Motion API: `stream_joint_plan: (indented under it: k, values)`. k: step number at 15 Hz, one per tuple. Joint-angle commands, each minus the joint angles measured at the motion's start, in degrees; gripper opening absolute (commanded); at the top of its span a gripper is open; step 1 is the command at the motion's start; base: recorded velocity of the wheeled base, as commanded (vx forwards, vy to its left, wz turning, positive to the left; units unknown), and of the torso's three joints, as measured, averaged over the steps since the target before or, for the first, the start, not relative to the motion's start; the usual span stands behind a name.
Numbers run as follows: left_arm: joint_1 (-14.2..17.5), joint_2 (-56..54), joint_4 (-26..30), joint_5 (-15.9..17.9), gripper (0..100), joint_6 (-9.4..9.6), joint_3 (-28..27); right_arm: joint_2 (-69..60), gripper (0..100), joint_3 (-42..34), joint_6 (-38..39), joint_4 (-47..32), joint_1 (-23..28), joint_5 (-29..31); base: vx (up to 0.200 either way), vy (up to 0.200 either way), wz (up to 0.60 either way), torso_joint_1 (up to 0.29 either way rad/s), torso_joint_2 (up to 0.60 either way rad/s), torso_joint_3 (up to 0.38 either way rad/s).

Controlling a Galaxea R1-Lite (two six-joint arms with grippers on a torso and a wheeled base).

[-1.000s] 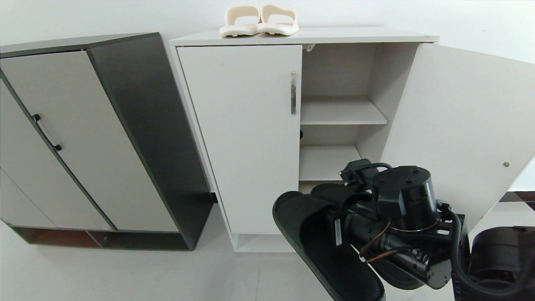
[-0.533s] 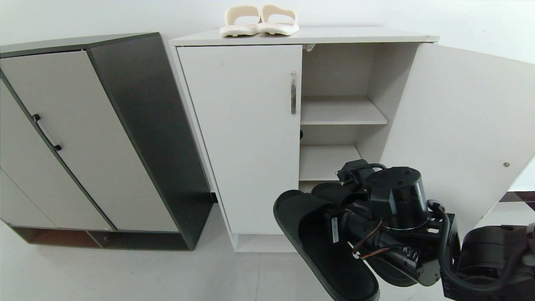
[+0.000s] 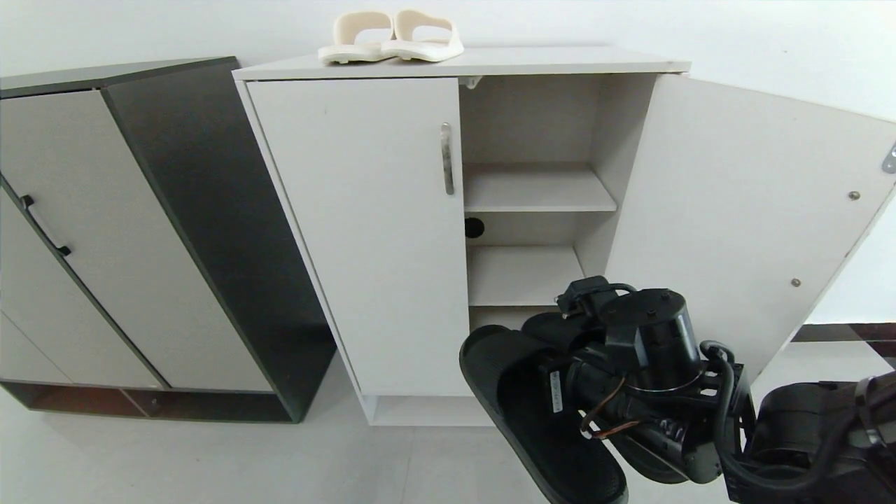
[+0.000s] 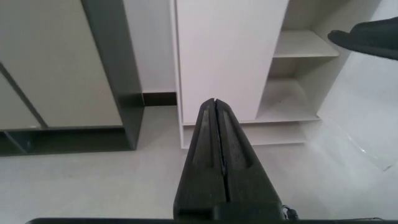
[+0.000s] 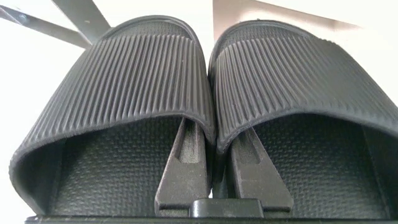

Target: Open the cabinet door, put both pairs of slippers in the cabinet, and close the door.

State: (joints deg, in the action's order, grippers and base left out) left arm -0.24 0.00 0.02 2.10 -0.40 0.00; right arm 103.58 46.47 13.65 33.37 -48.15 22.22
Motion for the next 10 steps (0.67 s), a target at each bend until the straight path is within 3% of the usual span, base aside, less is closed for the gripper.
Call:
stream_joint_plan:
  k: [1,5,7,10]
  values:
    - [-0.02,0.09,-0.02,-0.16,0,-0.04,0.00,1.53,0,0.29,0.50,0.03,0.08,0.01,0.000,0.000,0.00,0.000,0.00,0.000]
    - [-0.02,0.09,-0.02,-0.60,0,-0.04,0.00,3.99,0,1.96,2.43,1.26,0.08,0.54,0.000,0.000,0.00,0.000,0.00,0.000]
    - [-0.02,0.09,-0.02,-0.60,0,-0.04,0.00,7.16,0,4.77,4.10,1.26,0.52,5.29,0.000,0.000,0.00,0.000,0.00,0.000]
    - [-0.02,0.09,-0.02,-0.60,0,0.05,0.00,10.23,0,6.70,4.98,1.09,0.52,7.04,0.000,0.000,0.00,0.000,0.00,0.000]
